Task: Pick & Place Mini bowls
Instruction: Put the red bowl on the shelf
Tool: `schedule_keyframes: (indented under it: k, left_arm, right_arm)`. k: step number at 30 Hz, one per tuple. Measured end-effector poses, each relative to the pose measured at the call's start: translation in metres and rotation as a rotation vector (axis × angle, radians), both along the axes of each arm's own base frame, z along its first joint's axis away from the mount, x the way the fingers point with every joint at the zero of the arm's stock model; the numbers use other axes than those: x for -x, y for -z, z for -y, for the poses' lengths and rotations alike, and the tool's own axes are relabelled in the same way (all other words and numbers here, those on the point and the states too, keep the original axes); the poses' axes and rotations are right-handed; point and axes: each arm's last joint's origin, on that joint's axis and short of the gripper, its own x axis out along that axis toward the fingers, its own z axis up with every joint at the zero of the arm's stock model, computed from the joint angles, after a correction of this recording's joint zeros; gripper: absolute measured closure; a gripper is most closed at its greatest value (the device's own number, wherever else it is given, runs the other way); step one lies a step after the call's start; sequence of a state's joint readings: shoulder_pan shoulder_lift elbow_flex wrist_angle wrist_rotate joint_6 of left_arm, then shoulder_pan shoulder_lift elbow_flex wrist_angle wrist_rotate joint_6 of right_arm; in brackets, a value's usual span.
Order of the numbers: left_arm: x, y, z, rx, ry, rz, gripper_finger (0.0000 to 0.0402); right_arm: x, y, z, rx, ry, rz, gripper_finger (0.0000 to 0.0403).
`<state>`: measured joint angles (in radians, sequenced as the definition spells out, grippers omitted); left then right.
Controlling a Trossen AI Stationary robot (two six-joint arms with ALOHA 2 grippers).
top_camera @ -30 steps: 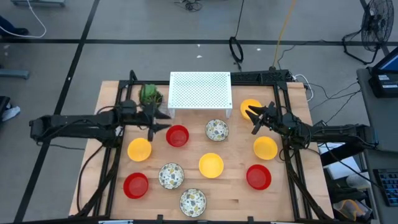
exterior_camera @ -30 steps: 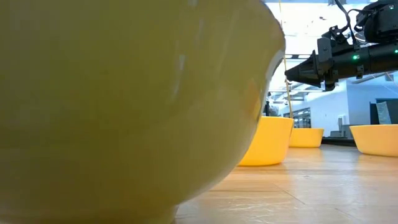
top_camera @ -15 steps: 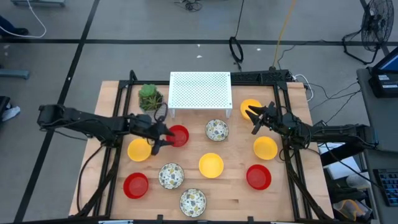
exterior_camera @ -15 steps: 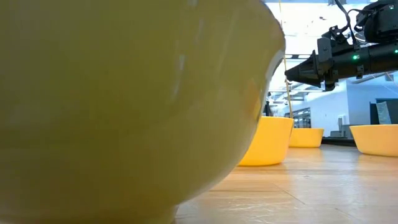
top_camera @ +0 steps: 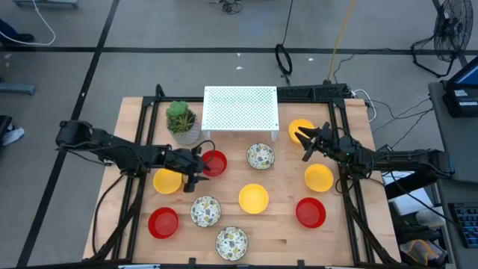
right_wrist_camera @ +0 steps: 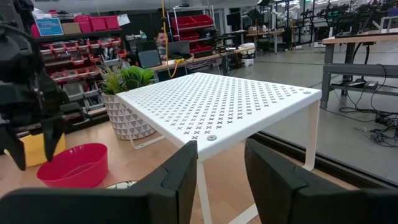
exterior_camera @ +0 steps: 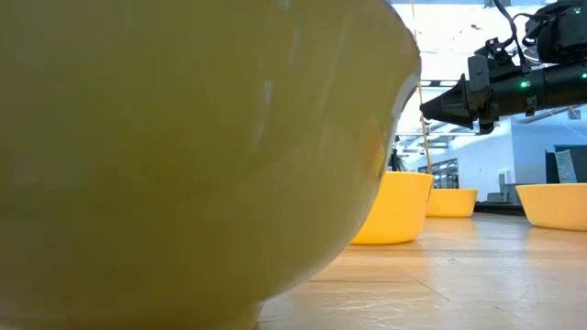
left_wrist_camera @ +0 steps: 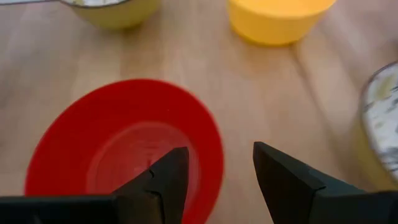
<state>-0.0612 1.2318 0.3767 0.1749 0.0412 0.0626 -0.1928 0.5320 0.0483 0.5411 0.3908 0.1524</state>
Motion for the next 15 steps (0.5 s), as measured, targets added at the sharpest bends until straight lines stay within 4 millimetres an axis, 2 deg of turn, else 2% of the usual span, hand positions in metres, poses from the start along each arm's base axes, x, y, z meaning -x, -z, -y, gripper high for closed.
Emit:
schedule_keyframes:
  k: [15]
  left_arm:
    - [-0.004,0.025,-0.002,-0.054,-0.07,-0.124,0.0218]
  right_arm:
    - [0.0,0.0,0.0,0.0,0.0,-0.001,0.028]
